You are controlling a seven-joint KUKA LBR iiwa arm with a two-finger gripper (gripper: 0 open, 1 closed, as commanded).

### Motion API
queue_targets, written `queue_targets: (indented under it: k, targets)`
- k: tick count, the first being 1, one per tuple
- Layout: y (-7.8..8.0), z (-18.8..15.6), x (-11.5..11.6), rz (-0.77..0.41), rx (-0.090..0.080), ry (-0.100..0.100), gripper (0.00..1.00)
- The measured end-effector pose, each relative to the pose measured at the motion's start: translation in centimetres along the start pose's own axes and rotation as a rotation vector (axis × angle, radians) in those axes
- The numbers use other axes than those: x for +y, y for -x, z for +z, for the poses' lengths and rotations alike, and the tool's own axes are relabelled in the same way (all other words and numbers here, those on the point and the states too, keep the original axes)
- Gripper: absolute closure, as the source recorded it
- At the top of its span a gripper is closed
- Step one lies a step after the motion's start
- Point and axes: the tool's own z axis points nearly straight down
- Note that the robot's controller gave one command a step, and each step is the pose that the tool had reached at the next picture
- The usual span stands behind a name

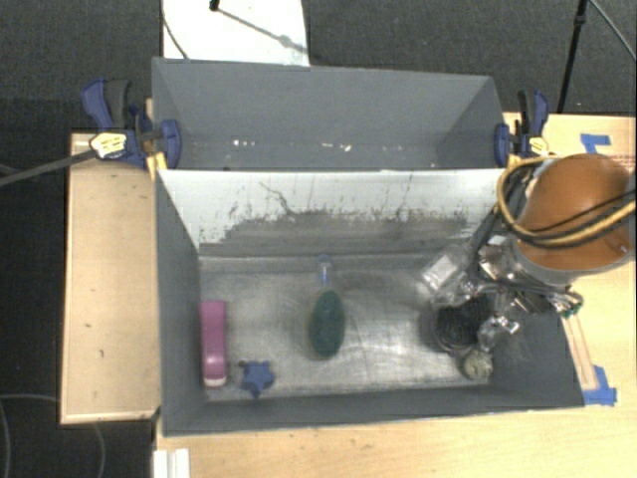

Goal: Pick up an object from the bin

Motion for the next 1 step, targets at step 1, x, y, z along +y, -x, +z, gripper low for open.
queue_targets:
  k: [1]
  targets:
    - [-0.42,-17.33,-0.26,-0.145,0.002,-0.005,1.00]
